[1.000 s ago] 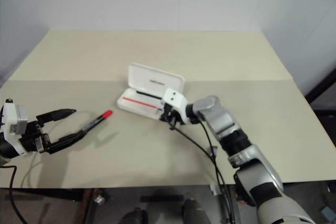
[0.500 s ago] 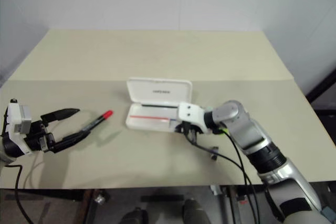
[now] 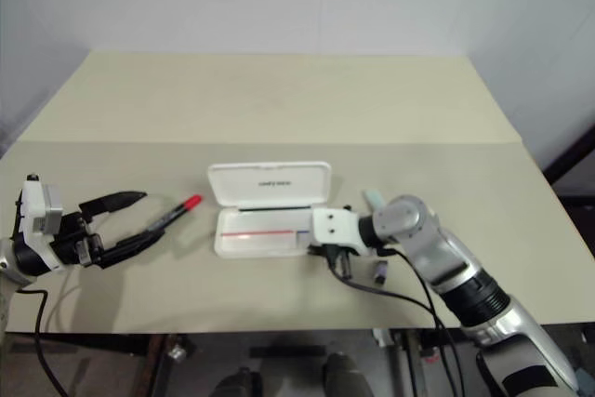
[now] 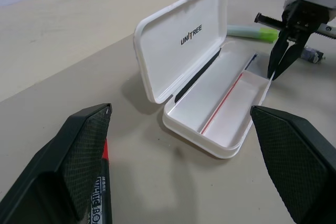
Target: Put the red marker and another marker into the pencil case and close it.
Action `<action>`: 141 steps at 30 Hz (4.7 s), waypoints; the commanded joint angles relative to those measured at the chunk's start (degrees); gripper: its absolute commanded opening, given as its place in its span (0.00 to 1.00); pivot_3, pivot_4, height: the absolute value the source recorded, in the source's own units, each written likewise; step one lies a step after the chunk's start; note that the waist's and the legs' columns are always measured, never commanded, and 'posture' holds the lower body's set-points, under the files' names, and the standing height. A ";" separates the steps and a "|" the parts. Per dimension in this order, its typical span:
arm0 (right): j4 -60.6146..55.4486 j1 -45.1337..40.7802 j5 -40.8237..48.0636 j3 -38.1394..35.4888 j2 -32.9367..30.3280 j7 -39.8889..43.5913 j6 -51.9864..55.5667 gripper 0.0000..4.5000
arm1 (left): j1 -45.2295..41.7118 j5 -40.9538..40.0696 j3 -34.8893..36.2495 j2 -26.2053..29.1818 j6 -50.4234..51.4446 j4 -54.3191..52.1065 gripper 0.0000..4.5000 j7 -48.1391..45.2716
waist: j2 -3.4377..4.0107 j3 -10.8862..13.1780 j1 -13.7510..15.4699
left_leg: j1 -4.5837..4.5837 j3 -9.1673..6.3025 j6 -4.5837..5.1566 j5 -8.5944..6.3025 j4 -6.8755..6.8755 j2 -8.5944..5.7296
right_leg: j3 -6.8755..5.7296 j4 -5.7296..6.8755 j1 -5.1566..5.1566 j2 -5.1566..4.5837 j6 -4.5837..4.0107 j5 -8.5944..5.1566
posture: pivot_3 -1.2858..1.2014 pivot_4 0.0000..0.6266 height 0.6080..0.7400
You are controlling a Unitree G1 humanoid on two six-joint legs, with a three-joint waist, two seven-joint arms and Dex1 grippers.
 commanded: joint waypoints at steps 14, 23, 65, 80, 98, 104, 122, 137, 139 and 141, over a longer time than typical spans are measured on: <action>-2.62 0.35 1.81 -2.76 0.21 -0.18 -1.01 0.99 | -0.87 -0.21 -0.24 0.14 -0.42 -1.73 1.00 1.19 | 0.00 0.00 0.81 | 0.01 -0.01 0.00 0.00 0.11 -0.02 | 0.00 0.12 0.02 0.01 0.00 0.00 | 0.52 0.24 1.00; -3.51 0.43 7.36 -8.32 0.71 0.11 -2.37 0.99 | 0.46 2.81 -1.61 -1.89 0.15 -2.92 1.00 8.07 | 0.00 0.00 1.02 | 0.01 -0.01 0.00 0.00 0.13 -0.02 | 0.00 0.13 0.03 -0.01 0.00 0.00 | 0.52 0.24 1.00; -1.92 7.13 21.44 -24.08 -0.39 -3.14 -3.90 1.00 | -13.53 10.53 -10.71 0.48 8.69 7.82 0.13 10.17 | -0.02 0.00 1.23 | 0.05 -0.02 0.00 0.00 0.18 -0.03 | 0.00 0.24 0.08 0.08 0.01 0.00 | 0.52 0.24 1.00; 0.20 8.53 24.52 -26.35 -1.50 0.88 -6.19 1.00 | -38.97 7.70 -25.72 -0.52 9.43 5.67 0.13 -6.34 | -0.13 0.13 2.50 | 0.07 0.06 -0.02 0.01 0.24 -0.09 | 0.06 0.17 0.15 0.28 0.06 0.04 | 0.52 0.24 1.00; -7.28 19.88 31.87 -33.91 -3.54 -0.89 -4.63 1.00 | -50.15 22.47 -40.48 -15.38 -2.86 31.54 0.13 -15.28 | -0.14 0.14 2.81 | 0.05 0.12 -0.01 0.01 0.41 -0.04 | 0.21 0.25 0.12 0.43 0.08 0.05 | 0.52 0.24 1.00; -8.55 21.35 31.43 -33.82 -3.44 -3.25 -4.96 1.00 | -51.50 25.63 -40.53 -18.09 -4.19 34.67 0.13 -12.88 | -0.14 0.15 3.02 | 0.04 0.11 -0.01 0.01 0.43 -0.04 | 0.21 0.25 0.12 0.44 0.11 0.06 | 0.52 0.24 1.00; -6.03 19.99 28.81 -32.98 -3.87 -4.91 -6.29 1.00 | -47.36 25.29 -39.65 -18.96 1.97 23.80 0.99 -11.70 | -0.14 0.14 3.14 | 0.04 0.12 -0.01 0.01 0.41 -0.03 | 0.24 0.27 0.12 0.44 0.12 0.07 | 0.52 0.24 1.00; 6.06 16.08 13.20 -30.41 -3.04 -17.45 -7.64 1.00 | -31.90 13.07 -24.72 -11.78 8.01 2.36 0.99 -6.92 | -0.14 0.14 2.64 | 0.18 0.22 -0.01 0.02 0.50 -0.01 | 0.38 0.54 0.11 0.44 0.12 0.07 | 0.52 0.24 1.00; 7.97 14.93 12.00 -29.87 -2.44 -20.06 -4.71 1.00 | -29.40 12.44 -22.46 -9.13 7.89 2.32 0.99 -7.11 | -0.14 0.14 2.55 | 0.20 0.22 -0.02 0.02 0.50 0.00 | 0.38 0.56 0.11 0.46 0.11 0.06 | 0.52 0.24 1.00; 9.65 13.85 11.42 -29.76 -1.47 -22.25 -2.72 1.00 | -27.07 10.66 -20.02 -7.04 7.16 2.30 0.99 -8.12 | -0.14 0.14 2.47 | 0.24 0.25 -0.02 0.02 0.48 0.00 | 0.41 0.57 0.12 0.46 0.11 0.06 | 0.52 0.24 1.00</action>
